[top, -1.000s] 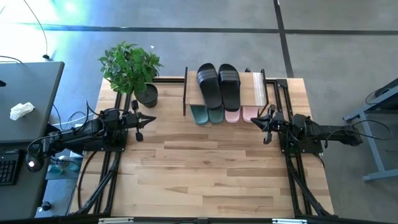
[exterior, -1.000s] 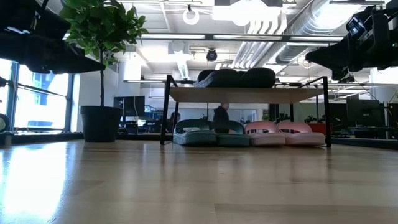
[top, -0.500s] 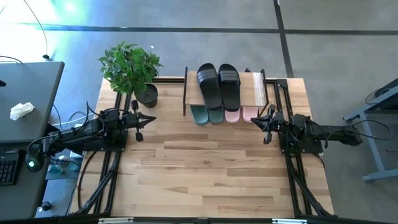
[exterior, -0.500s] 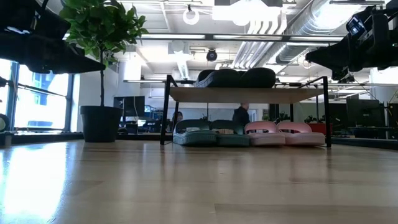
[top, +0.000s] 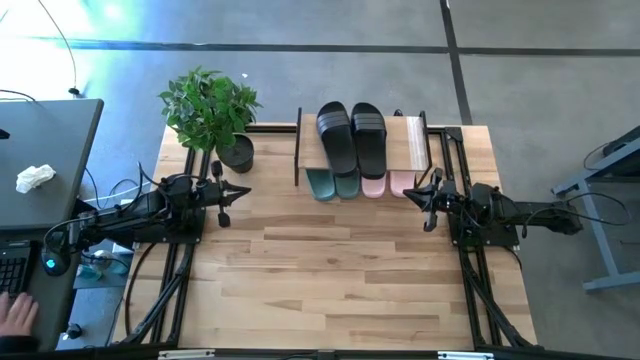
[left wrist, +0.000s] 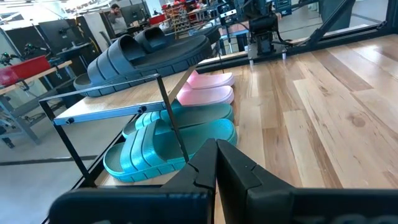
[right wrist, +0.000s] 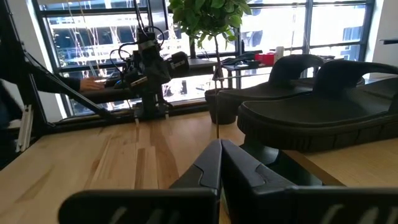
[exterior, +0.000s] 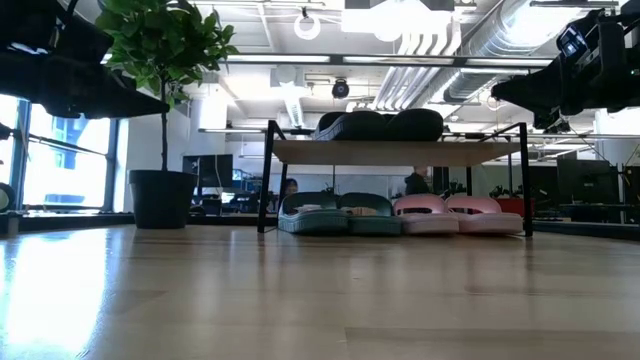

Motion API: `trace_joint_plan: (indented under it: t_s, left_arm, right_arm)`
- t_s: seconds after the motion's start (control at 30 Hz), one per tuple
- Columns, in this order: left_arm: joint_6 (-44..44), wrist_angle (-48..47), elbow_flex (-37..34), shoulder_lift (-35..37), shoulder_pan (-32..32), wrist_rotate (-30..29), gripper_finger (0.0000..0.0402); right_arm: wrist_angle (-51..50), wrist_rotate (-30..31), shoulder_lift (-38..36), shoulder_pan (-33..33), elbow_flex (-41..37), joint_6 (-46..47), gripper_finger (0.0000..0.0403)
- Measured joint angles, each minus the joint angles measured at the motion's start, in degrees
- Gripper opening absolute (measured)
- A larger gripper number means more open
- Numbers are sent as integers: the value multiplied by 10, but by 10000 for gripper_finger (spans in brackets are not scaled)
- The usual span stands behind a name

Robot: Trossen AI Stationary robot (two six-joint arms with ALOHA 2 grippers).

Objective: Pick and place slides into the shelf
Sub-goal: Return to Home Position

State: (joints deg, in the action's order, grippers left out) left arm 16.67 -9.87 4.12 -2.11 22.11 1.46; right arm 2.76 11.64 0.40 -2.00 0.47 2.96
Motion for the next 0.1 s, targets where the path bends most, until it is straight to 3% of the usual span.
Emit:
trace_joint_plan:
  t_s: [0.1]
  left_arm:
    - [0,0,0,0,0,0,1]
  right_arm:
    - [0,0,0,0,0,0,0]
